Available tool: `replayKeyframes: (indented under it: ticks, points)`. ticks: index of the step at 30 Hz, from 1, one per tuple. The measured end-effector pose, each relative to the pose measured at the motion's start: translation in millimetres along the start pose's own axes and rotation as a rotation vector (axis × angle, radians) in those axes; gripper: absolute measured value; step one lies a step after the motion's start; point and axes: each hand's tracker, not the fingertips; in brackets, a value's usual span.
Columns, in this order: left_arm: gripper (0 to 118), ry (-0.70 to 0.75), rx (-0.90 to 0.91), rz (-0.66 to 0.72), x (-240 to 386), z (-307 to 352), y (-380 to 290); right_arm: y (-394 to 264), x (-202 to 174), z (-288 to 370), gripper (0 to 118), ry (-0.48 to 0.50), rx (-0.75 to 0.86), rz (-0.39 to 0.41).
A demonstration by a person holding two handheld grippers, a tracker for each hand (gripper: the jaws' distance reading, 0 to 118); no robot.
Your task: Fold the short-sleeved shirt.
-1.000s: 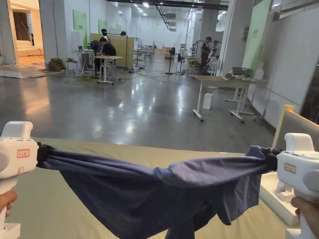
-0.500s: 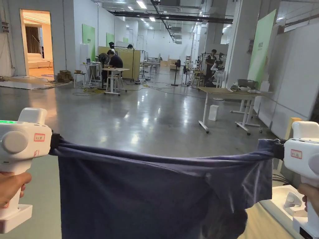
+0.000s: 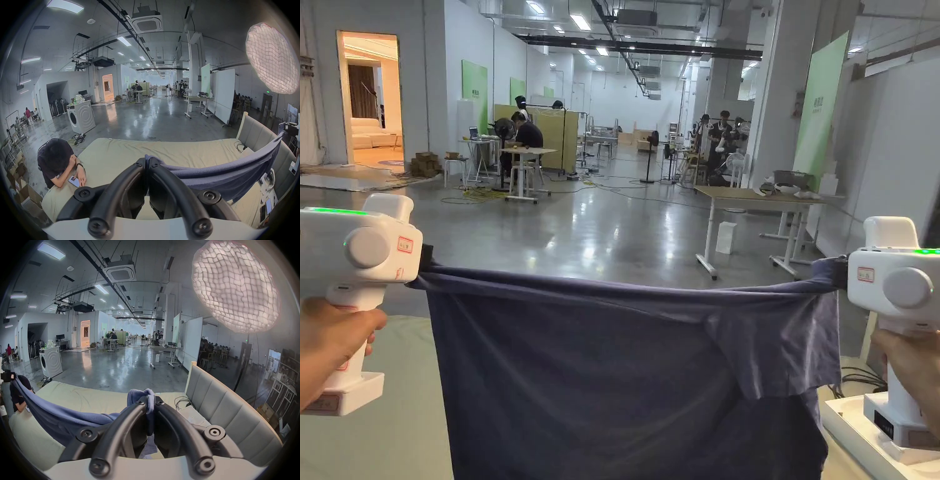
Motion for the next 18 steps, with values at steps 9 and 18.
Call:
replayKeyframes:
  ticks: [9, 18]
  points:
    - [4, 0.038, 0.071, -0.009, 3.2, -21.1, 43.7, 41.8, -15.8, -39.3, 4, -0.046, 0.085, 0.033]
    - [4, 0.042, 0.040, -0.053, 8.1, -35.0, -7.2, -13.6, -20.5, -41.3, 4, -0.061, 0.067, 0.027]
